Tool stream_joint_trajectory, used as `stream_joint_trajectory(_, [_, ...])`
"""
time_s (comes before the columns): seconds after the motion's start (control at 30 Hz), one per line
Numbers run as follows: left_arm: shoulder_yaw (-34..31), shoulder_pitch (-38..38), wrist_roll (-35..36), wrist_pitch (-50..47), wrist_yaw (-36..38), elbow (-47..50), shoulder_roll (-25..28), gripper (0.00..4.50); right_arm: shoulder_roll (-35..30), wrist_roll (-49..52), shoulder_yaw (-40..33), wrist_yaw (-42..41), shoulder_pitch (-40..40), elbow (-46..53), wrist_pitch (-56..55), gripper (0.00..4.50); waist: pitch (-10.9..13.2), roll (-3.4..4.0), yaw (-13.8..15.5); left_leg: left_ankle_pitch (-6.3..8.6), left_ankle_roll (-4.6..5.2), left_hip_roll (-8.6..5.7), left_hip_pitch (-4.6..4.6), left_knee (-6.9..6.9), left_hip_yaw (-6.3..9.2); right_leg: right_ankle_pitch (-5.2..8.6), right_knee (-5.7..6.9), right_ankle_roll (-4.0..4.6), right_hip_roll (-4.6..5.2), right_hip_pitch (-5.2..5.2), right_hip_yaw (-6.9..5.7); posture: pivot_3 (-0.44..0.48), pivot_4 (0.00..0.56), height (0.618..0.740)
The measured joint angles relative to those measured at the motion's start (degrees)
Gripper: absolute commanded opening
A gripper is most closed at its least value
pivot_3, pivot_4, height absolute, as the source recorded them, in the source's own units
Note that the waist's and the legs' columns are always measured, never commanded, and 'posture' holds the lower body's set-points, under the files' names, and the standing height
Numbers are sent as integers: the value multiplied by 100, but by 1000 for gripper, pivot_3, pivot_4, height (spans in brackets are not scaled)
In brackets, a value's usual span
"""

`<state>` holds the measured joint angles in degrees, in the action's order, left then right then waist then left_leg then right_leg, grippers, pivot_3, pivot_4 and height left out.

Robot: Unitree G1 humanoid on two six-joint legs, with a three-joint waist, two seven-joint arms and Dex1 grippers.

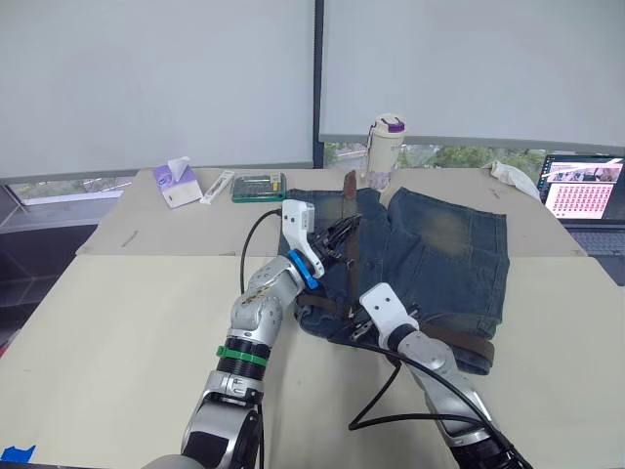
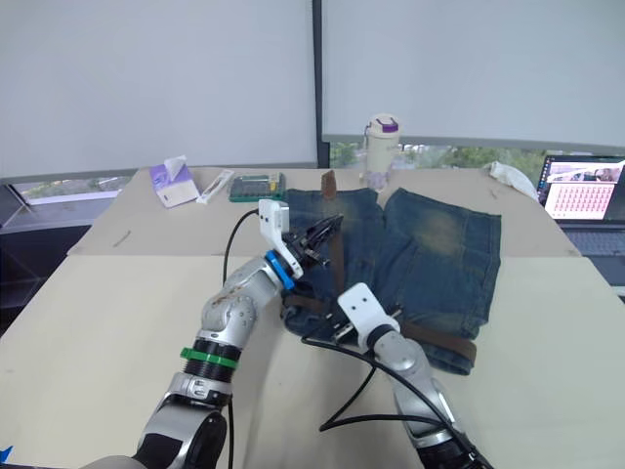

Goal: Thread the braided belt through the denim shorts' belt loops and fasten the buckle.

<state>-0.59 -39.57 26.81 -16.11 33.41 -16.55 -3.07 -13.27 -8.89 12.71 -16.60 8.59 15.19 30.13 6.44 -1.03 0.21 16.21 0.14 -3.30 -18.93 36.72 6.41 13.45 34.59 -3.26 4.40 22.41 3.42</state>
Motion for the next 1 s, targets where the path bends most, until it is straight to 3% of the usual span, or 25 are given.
stream_joint_trajectory(0.2, [121, 18, -1, 3, 256, 49, 12, 0, 171, 323, -339, 50, -134, 145, 29, 18, 8, 14, 20, -1, 0, -1, -20, 0, 3, -9, -2, 14, 0, 17, -4, 0, 150, 740])
stream_joint_trajectory(0.4, [326, 137, -28, -10, 391, 80, -15, 0, 524, 833, -1143, 301, -326, 358, 248, 18, 29, 36, 3, -1, 0, 1, -30, 0, 5, -11, 1, 16, -2, 29, -7, 0, 150, 740])
stream_joint_trajectory(0.7, [660, 140, -472, 262, 558, -132, -10, 0, 990, 1837, -2034, 518, -364, 917, 393, 18, 51, 61, -68, -4, -4, 2, -43, -1, 0, -12, 29, 19, -5, 59, -1, 0, 150, 740])
stream_joint_trajectory(0.73, [689, 142, -536, 344, 562, -156, -8, 0, 990, 2044, -2159, 504, -358, 1057, 499, 602, 54, 62, -72, -4, -4, 2, -43, -1, -1, -12, 30, 19, -5, 59, -1, 0, 150, 740])
stream_joint_trajectory(1.0, [873, 198, -950, 781, 508, -318, -96, 0, 1100, 3809, -3064, 1014, 609, 2242, 1695, 3250, 63, 75, -101, -4, -3, 5, -43, -2, -1, -13, 34, 20, -9, 61, -1, 0, 150, 740])
